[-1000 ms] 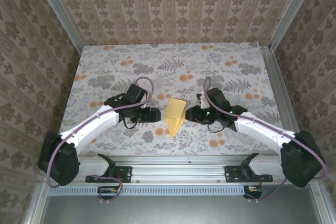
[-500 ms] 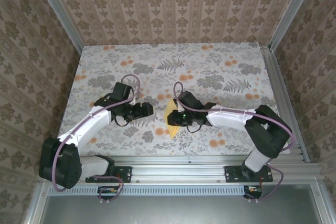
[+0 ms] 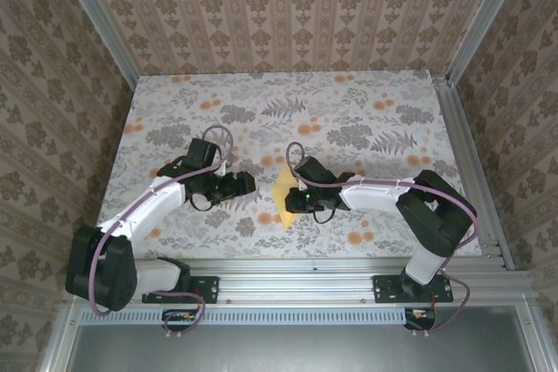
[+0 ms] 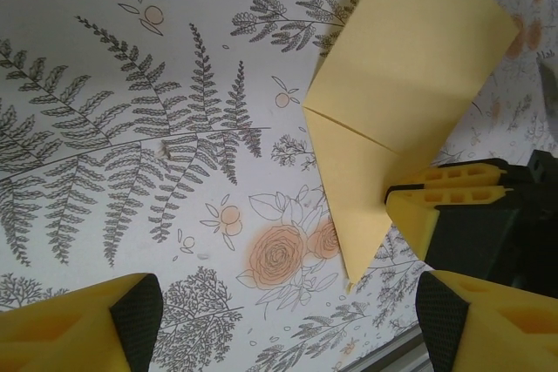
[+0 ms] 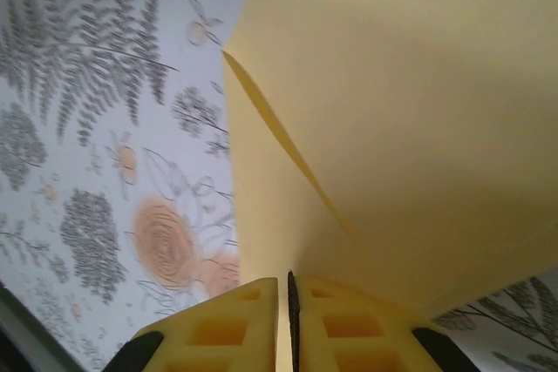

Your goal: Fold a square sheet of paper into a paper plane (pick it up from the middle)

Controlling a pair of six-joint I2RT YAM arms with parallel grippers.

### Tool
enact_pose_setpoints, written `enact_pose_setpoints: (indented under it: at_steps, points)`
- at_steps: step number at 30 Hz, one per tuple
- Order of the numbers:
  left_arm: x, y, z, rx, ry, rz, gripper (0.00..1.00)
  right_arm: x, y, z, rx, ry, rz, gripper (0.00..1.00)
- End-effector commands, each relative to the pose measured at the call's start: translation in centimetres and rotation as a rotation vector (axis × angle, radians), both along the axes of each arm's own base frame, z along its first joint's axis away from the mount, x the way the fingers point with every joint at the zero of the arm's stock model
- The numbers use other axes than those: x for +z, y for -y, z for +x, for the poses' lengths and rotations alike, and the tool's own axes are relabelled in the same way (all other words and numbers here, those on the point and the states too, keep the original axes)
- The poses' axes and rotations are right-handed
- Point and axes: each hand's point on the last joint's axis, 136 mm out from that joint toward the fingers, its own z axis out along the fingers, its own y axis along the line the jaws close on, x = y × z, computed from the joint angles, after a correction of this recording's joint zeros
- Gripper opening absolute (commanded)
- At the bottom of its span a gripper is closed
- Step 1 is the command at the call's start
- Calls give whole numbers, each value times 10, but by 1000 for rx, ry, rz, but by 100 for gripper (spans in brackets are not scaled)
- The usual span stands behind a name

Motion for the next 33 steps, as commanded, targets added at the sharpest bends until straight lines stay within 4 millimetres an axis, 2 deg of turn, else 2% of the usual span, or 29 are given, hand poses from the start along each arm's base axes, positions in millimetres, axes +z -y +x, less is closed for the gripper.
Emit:
enact_pose_setpoints:
  at_steps: [1,13,17,23,28,33]
  points:
    - [-4,4,-2,-22,-9,-29,80,-15,12,-5,-19,-18,0,13]
    - [-11,20,-2,-24,-22,-35,79,-28,22,-8,-79,-74,163,3]
    - [-17,37,-4,-24,-9,-49,78,-31,25,-10,-85,-87,194,0]
    - [-18,55,7,60,36,-67,75,-37,30,-13,-88,-104,203,0]
    - [-30,64,13,145,23,-98,65,-39,32,-14,-79,-104,205,0]
    - [-41,85,15,183,11,-107,55,-40,31,-14,-71,-103,205,0]
